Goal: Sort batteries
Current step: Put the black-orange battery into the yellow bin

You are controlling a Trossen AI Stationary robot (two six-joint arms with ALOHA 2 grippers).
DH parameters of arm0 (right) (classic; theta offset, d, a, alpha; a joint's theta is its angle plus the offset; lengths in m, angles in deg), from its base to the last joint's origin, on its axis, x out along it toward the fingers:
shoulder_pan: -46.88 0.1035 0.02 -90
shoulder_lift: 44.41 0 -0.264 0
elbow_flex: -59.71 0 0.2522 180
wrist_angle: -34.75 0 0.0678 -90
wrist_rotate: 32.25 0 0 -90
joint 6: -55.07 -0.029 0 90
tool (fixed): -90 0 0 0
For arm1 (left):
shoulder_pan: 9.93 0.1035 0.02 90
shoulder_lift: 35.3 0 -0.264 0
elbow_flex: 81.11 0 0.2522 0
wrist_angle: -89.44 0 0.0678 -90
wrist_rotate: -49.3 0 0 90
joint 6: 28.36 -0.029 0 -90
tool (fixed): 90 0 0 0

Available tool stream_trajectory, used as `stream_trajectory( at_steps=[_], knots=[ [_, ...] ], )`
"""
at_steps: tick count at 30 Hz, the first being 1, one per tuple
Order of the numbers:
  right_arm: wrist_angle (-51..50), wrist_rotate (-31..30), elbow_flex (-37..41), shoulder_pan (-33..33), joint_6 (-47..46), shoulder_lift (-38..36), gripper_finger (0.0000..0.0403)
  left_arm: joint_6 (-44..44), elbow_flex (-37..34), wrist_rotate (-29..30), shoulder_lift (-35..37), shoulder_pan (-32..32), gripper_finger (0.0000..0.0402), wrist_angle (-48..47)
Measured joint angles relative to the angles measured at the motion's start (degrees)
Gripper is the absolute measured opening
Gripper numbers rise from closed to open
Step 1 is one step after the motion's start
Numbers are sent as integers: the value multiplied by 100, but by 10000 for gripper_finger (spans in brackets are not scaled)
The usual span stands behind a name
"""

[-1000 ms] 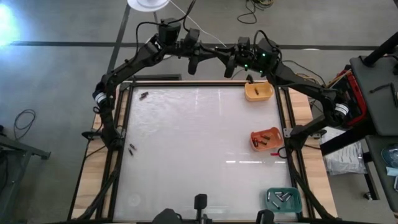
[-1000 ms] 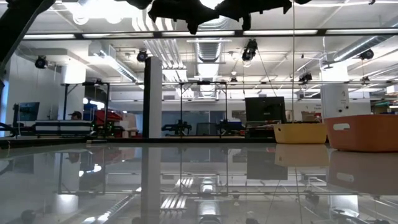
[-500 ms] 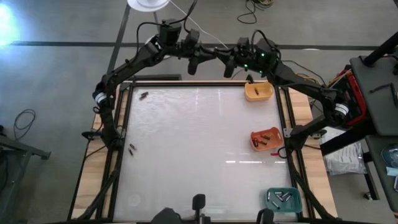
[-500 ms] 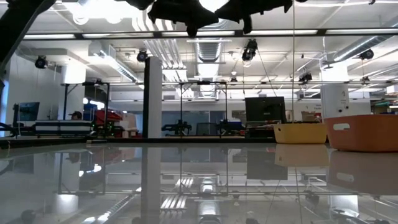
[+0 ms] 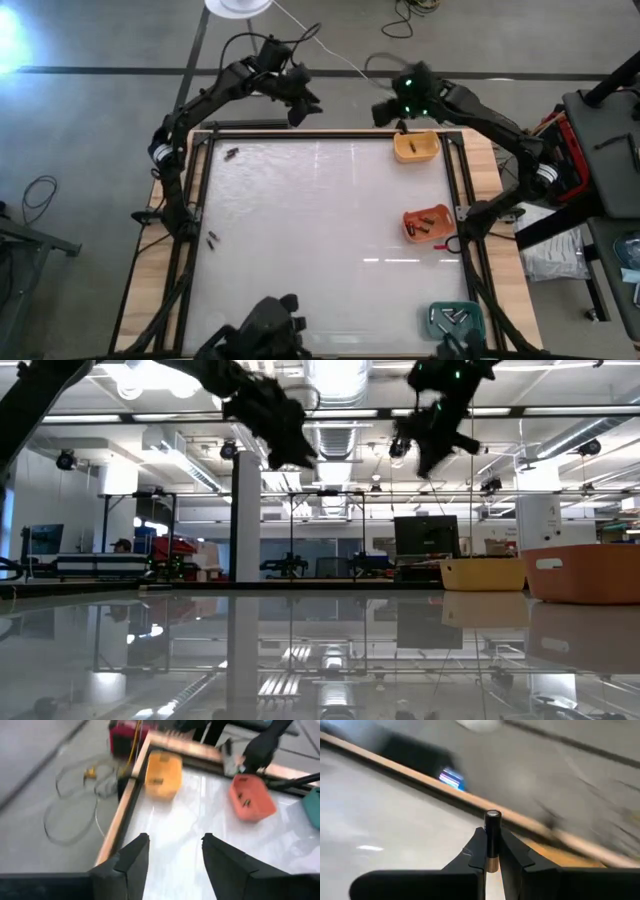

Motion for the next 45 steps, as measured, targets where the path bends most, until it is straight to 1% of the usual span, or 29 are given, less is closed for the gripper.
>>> stream_trajectory(
  at_steps=[2, 3, 4, 6, 8, 10, 12, 15, 17, 23, 29, 33, 34, 36, 40, 42, 45],
  knots=[
    [-821, -814, 144, -42, -94, 121, 19, 148, -273, 1, -56, 94, 169, 0],
    [-1074, -1120, 239, -44, -160, 165, 19, 205, -424, 5, -75, 127, 170, 38],
    [-1220, -1278, 359, -73, -261, 208, 19, 250, -586, 10, -80, 148, 170, 124],
    [-1325, -1212, 632, -171, -494, 295, 19, 373, -861, -21, -80, 158, 170, 362],
    [-1254, -996, 896, -243, -753, 444, 18, 521, -1084, -35, -80, 152, 169, 592],
    [-1238, -959, 1099, -315, -850, 640, 18, 601, -1243, -79, -80, 128, 168, 740],
    [-1240, -959, 1223, -407, -850, 886, 18, 689, -1343, -395, -76, 111, 167, 887],
    [-1238, -959, 1265, -556, -730, 1330, 18, 732, -1354, -1168, -50, 85, 166, 930],
    [-1241, -960, 1265, -662, -629, 1568, 18, 766, -1322, -1495, 2, 67, 166, 918],
    [-1246, -961, 1265, -1008, -489, 2105, 19, 868, -1158, -1538, 221, 54, 166, 881],
    [-988, -958, 1265, -1329, -525, 2404, 19, 986, -1054, -1542, 490, -75, 166, 859],
    [-881, -812, 1259, -1503, -551, 2628, 19, 873, -1048, -1537, 705, -181, 166, 795],
    [-883, -800, 1259, -1530, -550, 2665, 19, 832, -1048, -1519, 772, -203, 166, 744],
    [-875, -749, 1258, -1571, -543, 2698, 19, 749, -1048, -1303, 936, -228, 166, 648],
    [-870, -734, 1252, -1596, -622, 2735, 24, 493, -1050, -433, 1294, -241, 166, 355],
    [-866, -726, 1252, -1605, -693, 2735, 39, 381, -1050, 89, 1443, -236, 166, 128],
    [-904, -728, 1234, -1607, -654, 2726, 75, 262, -1056, 792, 1579, -193, 166, -340]
  ],
)
